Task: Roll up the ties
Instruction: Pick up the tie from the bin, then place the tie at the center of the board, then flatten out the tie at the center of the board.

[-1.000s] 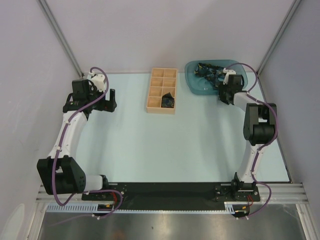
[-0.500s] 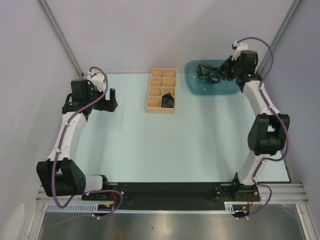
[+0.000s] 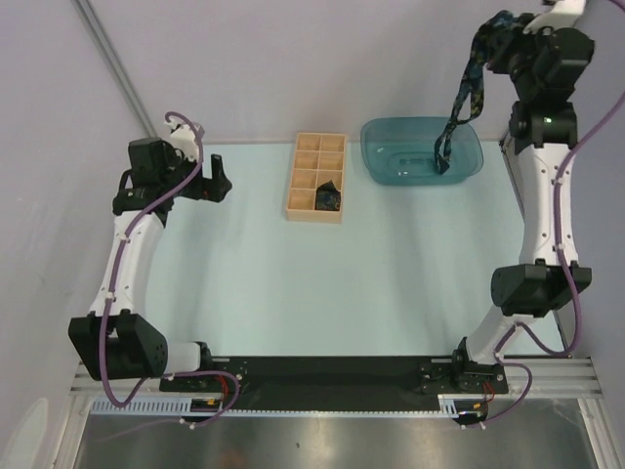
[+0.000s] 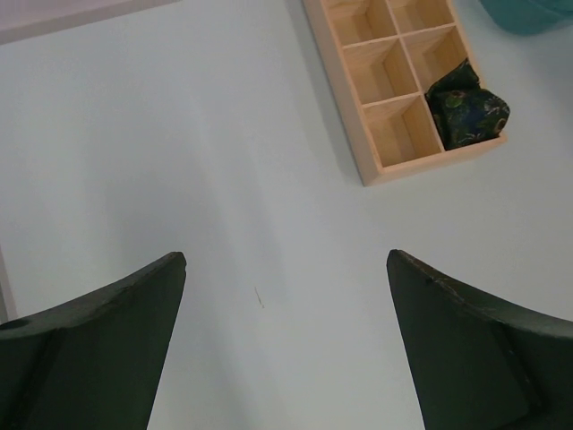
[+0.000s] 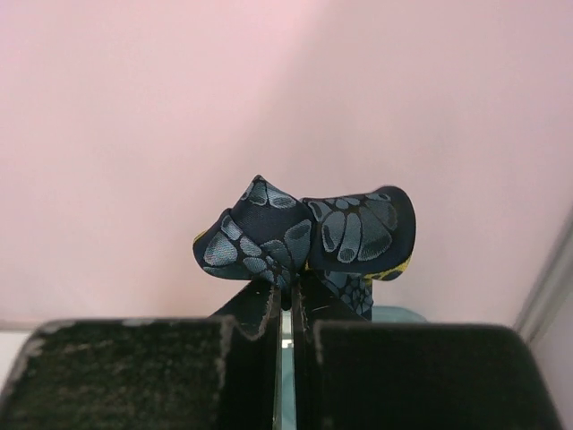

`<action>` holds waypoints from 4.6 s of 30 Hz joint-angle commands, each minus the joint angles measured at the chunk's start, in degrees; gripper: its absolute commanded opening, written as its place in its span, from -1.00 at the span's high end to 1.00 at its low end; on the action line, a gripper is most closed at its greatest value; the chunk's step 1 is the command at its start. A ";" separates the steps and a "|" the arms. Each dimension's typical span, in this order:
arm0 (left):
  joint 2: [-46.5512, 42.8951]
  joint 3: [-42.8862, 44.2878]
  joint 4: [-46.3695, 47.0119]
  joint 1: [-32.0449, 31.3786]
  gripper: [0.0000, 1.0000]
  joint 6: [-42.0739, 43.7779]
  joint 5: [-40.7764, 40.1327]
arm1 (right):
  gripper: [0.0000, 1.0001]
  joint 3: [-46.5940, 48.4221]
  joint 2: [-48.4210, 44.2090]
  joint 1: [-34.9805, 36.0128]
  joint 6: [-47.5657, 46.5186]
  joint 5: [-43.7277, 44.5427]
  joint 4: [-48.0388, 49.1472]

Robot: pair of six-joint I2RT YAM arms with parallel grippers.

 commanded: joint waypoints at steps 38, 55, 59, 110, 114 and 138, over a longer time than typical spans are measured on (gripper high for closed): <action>-7.12 -10.16 -10.16 14.38 -0.99 17.28 27.08 | -0.99 -41.79 -25.26 44.34 -25.20 -8.69 -27.71; 1.92 -19.04 -14.31 -17.95 -0.97 52.46 23.67 | -0.75 -71.49 -33.37 11.52 -51.30 -5.02 -53.23; 4.39 -19.56 -12.46 -22.00 -0.96 52.99 22.61 | -0.75 -75.72 -28.97 12.93 -48.15 -1.50 -48.65; 2.89 -20.53 -7.79 -2.11 0.43 42.86 25.33 | 0.84 -78.11 -12.80 12.93 -68.62 12.84 -21.30; 9.11 -19.23 -10.70 7.86 0.03 46.92 22.00 | 0.95 -75.99 -12.27 12.94 -72.73 10.03 -22.63; 11.93 -18.95 -11.50 -12.51 -0.82 80.06 4.95 | 0.93 -74.94 -12.44 13.29 -74.33 6.95 -22.89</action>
